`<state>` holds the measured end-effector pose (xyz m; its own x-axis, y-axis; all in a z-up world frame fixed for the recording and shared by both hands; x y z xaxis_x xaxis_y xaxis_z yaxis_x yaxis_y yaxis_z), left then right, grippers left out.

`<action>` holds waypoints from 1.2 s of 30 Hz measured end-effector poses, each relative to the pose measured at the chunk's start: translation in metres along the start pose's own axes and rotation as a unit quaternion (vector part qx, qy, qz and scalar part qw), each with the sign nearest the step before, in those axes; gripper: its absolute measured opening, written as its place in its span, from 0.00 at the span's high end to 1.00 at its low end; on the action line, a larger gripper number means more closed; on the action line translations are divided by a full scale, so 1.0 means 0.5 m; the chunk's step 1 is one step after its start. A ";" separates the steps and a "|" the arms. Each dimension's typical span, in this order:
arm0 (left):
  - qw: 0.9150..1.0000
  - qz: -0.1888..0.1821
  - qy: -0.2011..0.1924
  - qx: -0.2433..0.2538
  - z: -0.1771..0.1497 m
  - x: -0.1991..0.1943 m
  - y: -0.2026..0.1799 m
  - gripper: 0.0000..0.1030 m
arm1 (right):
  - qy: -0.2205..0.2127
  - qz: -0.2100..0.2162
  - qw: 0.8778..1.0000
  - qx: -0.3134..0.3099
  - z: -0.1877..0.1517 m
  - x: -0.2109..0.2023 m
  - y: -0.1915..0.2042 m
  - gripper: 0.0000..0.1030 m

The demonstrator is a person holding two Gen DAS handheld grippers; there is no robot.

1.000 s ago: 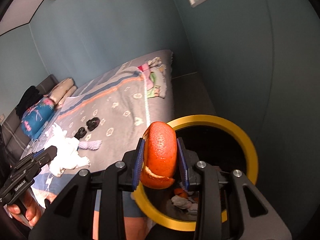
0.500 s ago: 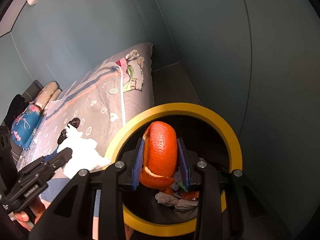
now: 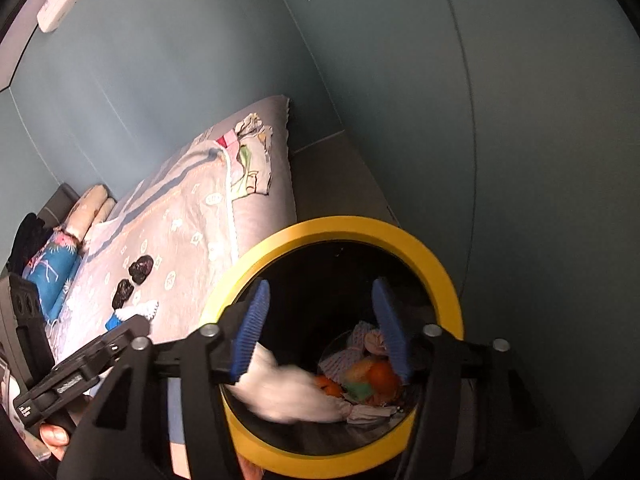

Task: Collect trash
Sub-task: 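Open both tools to drop the cloth and peel into the bin, then move both tools away from the bin back over the bed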

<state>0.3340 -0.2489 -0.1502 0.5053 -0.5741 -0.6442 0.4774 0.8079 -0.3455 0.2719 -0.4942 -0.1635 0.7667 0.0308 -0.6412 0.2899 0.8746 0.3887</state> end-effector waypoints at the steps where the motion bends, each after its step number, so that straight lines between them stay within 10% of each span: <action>1: 1.000 0.004 -0.005 0.000 0.004 -0.005 0.006 0.27 | -0.002 -0.001 1.000 0.001 0.000 -0.003 0.000 0.41; 20: 0.991 0.105 -0.070 -0.049 0.031 -0.166 0.244 0.16 | -0.011 0.043 0.995 -0.091 -0.006 0.004 0.209 0.21; 36: 0.958 0.223 -0.087 -0.159 -0.007 -0.251 0.603 0.15 | 0.025 0.140 0.972 -0.185 -0.079 0.151 0.508 0.20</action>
<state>0.4121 0.0673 -0.1759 0.7333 -0.1545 -0.6621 -0.0419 0.9617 -0.2708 0.3810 -0.2506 -0.1392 0.7545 0.3074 -0.5798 -0.1589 0.9428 0.2930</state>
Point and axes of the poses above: each gripper's, at about its wrist camera, not at the fingertips, and x roughly the way its jaws point, y to its left, z to its top, the point moved 9 cm from there along x, roughly the way its jaws point, and after that the axes turned 1 degree about y, right-handed, at the moved point
